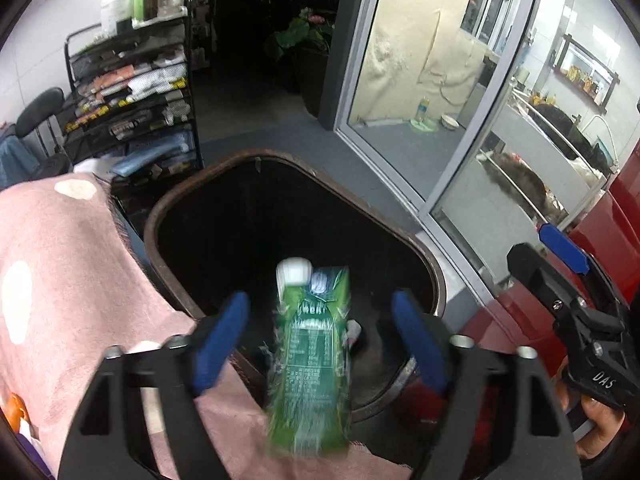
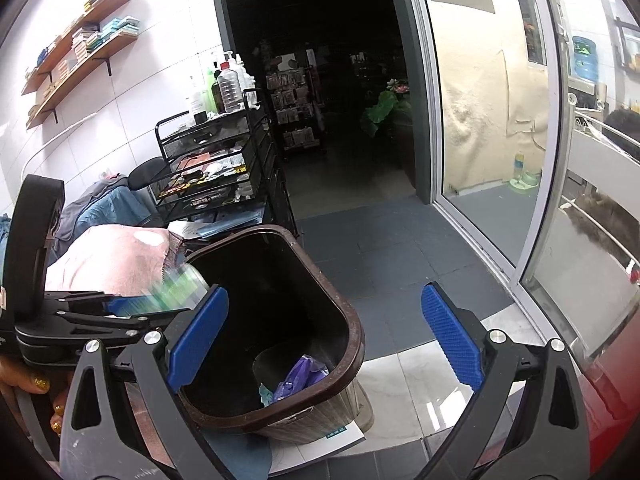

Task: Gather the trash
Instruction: 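Lower the green milk carton into the bin and open the left tool, then grasp the white yogurt cup with the right tool while the left tool grasps the orange foam net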

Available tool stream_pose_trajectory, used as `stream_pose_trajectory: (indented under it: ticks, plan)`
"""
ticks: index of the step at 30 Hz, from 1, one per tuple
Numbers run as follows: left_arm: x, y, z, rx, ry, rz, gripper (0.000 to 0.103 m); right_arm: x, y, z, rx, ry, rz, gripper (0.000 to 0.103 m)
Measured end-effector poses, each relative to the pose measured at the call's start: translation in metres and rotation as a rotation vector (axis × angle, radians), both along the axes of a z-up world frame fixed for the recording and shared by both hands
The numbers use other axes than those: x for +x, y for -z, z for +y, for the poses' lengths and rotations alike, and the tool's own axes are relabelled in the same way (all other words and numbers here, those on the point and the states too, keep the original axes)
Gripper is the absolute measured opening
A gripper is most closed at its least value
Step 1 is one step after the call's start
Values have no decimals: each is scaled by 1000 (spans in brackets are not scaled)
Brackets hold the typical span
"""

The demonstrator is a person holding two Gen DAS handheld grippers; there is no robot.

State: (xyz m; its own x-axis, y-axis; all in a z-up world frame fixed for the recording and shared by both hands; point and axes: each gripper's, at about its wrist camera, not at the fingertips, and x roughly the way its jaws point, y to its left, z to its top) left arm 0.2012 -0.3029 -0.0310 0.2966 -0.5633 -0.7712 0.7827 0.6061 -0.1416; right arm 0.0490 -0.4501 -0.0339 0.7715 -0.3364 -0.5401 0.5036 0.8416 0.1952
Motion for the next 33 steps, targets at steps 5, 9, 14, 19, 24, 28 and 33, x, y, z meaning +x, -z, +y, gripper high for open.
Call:
stream_pose_trajectory:
  ticks: [5,9,14,19,24,28,33]
  plan:
    - [-4,-7,12,-19,-30,-39,89,-1,-1,0,1,-9,-6,96]
    - [-9,-16,29,-55,-64,-67,93,-1,-3,1,4,-16,-15,96]
    - [-16,-31,58,-110,-118,-96,95,3,-3,7,7,-39,-21,97]
    - [-34,-48,91,-139,-174,-185,97,10,-3,18,13,-78,-26,97]
    - [-57,-58,120,-137,-219,-270,97,24,-6,37,12,-142,-30,97]
    - [-68,-58,138,-131,-244,-312,98,36,-9,58,11,-214,-36,97]
    - [-74,-50,163,-135,-308,-313,98,49,-14,90,10,-320,-41,97]
